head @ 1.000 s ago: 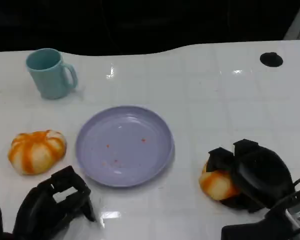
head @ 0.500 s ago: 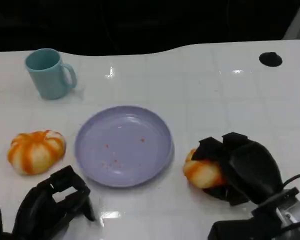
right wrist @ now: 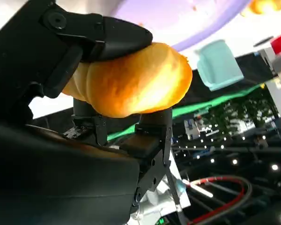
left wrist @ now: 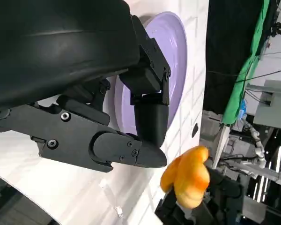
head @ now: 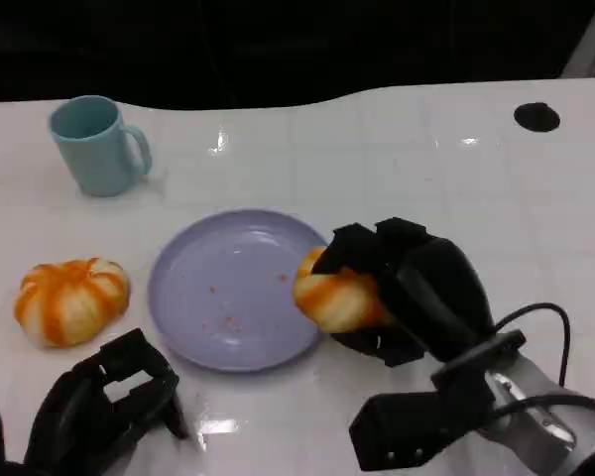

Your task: Grasp the bread from the table and place it into the plate.

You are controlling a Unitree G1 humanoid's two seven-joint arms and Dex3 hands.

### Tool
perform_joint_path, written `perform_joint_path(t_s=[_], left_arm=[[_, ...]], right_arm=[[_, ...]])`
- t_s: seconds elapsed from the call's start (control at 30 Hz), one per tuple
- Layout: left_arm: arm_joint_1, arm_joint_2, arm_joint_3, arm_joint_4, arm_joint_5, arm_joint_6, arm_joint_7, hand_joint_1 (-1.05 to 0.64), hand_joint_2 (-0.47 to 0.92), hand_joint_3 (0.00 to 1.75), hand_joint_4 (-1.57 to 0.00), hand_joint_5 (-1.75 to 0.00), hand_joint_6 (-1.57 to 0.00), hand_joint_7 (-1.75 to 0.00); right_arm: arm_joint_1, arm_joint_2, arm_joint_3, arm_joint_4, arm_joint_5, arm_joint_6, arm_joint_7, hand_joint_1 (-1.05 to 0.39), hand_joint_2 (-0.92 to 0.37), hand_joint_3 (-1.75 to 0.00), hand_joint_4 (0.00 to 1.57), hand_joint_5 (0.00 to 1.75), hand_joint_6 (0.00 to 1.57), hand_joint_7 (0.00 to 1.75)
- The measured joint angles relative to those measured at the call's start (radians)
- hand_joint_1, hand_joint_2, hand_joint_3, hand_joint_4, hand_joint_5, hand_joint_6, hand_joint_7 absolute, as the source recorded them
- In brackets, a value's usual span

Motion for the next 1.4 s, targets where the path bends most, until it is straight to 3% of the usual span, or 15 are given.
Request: perform_joint_path(t_s=[0.13,0.3,0.5,0.7,0.83,0.9,0.97,1.0,1.07,1.2,1.4], left_arm=[[0.0,0.0,-0.001,-0.001,0.0,0.0,0.0,-0.51,0.92,0.17,-0.79,-1.66,-0.7,-1.4],[0.0,0.0,0.0,-0.002,0.0,0.001,0.0,-0.52,0.92,0.16,-0.79,-1.65,-0.71,-1.39],[0.002,-0.001,-0.001,-0.008,0.0,0.004,0.0,-0.51,0.92,0.16,-0.79,-1.66,-0.72,-1.39],[0.003,-0.001,0.0,-0.013,-0.002,0.011,0.0,-0.5,0.92,0.16,-0.79,-1.67,-0.72,-1.39],[0.003,-0.001,0.001,-0.012,-0.002,0.011,0.0,-0.51,0.92,0.16,-0.78,-1.68,-0.72,-1.39],[0.003,-0.001,0.0,-0.013,-0.002,0.012,0.0,-0.5,0.92,0.15,-0.78,-1.68,-0.72,-1.39],[0.004,-0.001,0.001,-0.017,-0.002,0.015,0.0,-0.5,0.92,0.15,-0.78,-1.69,-0.71,-1.39],[0.004,-0.001,0.001,-0.017,-0.002,0.017,0.0,-0.5,0.92,0.15,-0.78,-1.69,-0.71,-1.39],[0.004,-0.001,0.001,-0.018,-0.002,0.019,0.0,-0.5,0.92,0.16,-0.77,-1.69,-0.71,-1.4],[0.005,-0.001,0.0,-0.019,-0.002,0.017,0.0,-0.5,0.92,0.17,-0.77,-1.7,-0.7,-1.4],[0.006,-0.001,0.0,-0.019,-0.001,0.013,0.0,-0.51,0.92,0.16,-0.77,-1.69,-0.7,-1.41]], right_arm=[[-0.053,0.043,0.008,0.053,0.0,0.0,-0.016,-0.22,-0.25,-1.31,1.05,1.75,0.79,1.65],[-0.129,0.087,0.021,0.146,0.013,-0.029,-0.033,-0.19,-0.28,-1.36,1.02,1.75,0.79,1.63],[-0.194,0.148,0.022,0.311,0.051,-0.089,-0.084,-0.13,-0.26,-1.4,1.0,1.75,0.81,1.56],[-0.255,0.196,0.022,0.44,0.071,-0.109,-0.117,-0.11,-0.37,-1.27,0.89,1.7,0.8,1.33],[-0.263,0.208,0.016,0.485,0.111,-0.134,-0.077,-0.14,-0.49,-1.02,0.7,1.39,0.68,1.01],[-0.266,0.208,0.009,0.496,0.132,-0.136,-0.019,-0.2,-0.58,-0.82,0.57,1.02,0.59,0.7],[-0.27,0.199,0.009,0.501,0.145,-0.133,0.048,-0.26,-0.65,-0.62,0.51,0.58,0.62,0.35],[-0.274,0.194,0.014,0.501,0.144,-0.132,0.071,-0.27,-0.67,-0.57,0.52,0.48,0.64,0.26],[-0.279,0.189,0.025,0.501,0.144,-0.13,0.099,-0.38,-0.84,-0.26,0.37,0.32,0.57,0.1],[-0.287,0.157,0.056,0.479,0.116,-0.122,0.177,-0.53,-0.92,-0.18,0.21,0.24,0.42,0.01],[-0.28,0.116,0.063,0.409,0.12,-0.109,0.275,-0.72,-0.92,-0.3,0.08,0.2,0.22,0.0]])
